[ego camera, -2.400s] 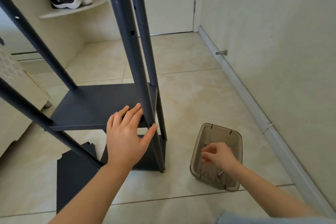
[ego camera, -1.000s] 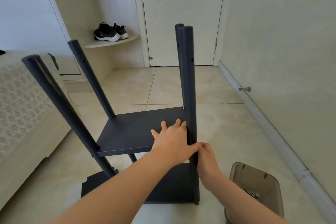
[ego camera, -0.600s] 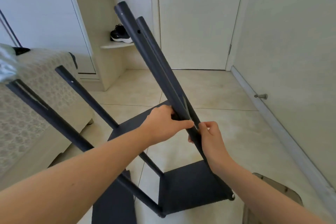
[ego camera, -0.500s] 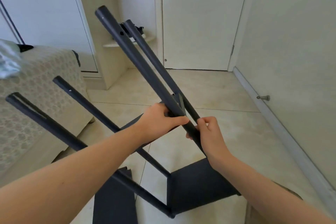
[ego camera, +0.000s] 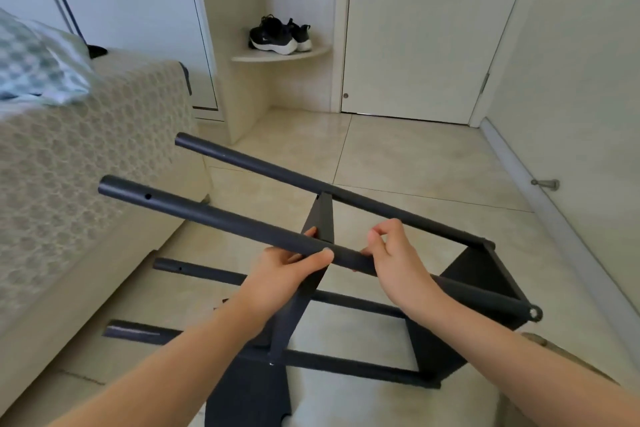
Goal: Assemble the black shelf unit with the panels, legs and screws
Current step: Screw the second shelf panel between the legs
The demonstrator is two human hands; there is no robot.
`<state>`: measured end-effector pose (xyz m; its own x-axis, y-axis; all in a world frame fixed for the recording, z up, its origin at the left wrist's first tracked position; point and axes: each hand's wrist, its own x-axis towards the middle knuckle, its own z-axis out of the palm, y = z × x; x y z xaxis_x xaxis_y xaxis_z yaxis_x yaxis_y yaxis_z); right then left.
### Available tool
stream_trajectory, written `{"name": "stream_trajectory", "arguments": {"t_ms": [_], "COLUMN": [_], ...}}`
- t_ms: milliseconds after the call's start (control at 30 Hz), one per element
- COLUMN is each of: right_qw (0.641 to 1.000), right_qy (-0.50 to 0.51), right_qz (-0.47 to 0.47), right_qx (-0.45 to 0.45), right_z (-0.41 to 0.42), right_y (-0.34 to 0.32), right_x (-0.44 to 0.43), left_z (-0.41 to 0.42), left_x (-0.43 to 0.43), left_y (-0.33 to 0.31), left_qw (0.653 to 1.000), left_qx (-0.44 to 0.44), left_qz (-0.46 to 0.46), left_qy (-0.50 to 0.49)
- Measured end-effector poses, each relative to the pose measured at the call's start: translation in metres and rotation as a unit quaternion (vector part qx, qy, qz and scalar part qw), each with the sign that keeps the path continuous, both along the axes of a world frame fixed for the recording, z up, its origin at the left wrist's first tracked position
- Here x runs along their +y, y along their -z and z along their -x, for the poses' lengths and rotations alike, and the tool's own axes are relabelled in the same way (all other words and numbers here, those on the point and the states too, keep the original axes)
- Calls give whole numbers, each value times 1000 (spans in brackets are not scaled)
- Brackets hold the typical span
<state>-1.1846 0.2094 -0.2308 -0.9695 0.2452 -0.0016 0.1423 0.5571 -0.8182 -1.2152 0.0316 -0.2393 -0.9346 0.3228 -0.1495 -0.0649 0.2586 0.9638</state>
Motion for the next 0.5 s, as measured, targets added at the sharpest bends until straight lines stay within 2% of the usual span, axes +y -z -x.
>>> {"name": "stream_trajectory", "arguments": {"t_ms": [300,500], "right_qw": [998,996], "right_qy": [-49,-59], "right_qz": [-27,-26], "right_qx": [-33,-64], "right_z": [-9,-16], "right_y": [25,38], "right_x": [-31,-43], "left_z": [-25,-40], "left_x": [-34,-45], "left_y": [46,66], "left_qw": [994,987], "left_qx": [-64,-108], "left_qz": [-79,-91], "left_qy": [-47,-71]}}
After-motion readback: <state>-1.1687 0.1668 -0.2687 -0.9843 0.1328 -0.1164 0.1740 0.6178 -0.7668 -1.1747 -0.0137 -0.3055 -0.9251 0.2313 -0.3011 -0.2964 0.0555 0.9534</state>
